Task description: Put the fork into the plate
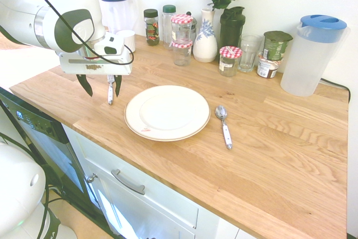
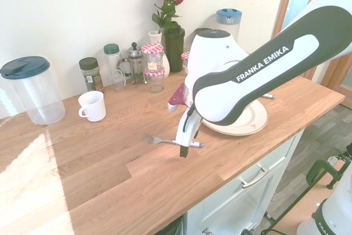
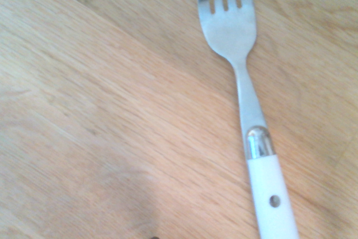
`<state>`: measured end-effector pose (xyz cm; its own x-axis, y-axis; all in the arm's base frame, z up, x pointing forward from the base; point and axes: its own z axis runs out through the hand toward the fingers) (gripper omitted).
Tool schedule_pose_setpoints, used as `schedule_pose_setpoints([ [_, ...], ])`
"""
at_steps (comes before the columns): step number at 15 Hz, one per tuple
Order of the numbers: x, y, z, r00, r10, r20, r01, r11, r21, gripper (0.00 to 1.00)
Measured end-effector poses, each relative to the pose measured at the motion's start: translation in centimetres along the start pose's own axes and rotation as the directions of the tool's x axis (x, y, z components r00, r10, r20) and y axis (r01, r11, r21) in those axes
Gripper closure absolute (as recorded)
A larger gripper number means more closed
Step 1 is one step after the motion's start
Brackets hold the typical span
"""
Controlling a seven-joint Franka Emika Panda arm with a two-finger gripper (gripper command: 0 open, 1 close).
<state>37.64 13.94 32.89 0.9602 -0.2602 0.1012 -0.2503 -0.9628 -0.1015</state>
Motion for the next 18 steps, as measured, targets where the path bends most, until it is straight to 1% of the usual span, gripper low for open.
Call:
schedule_pose_setpoints([
  [4, 0.63, 0.70, 0.23, 1.000, 0.023, -0.001, -0.023, 1.000, -0.002, 1.00],
  [18, 0.79, 0.87, 0.54, 0.999, 0.041, 0.003, -0.041, 0.999, -0.003, 1.00],
])
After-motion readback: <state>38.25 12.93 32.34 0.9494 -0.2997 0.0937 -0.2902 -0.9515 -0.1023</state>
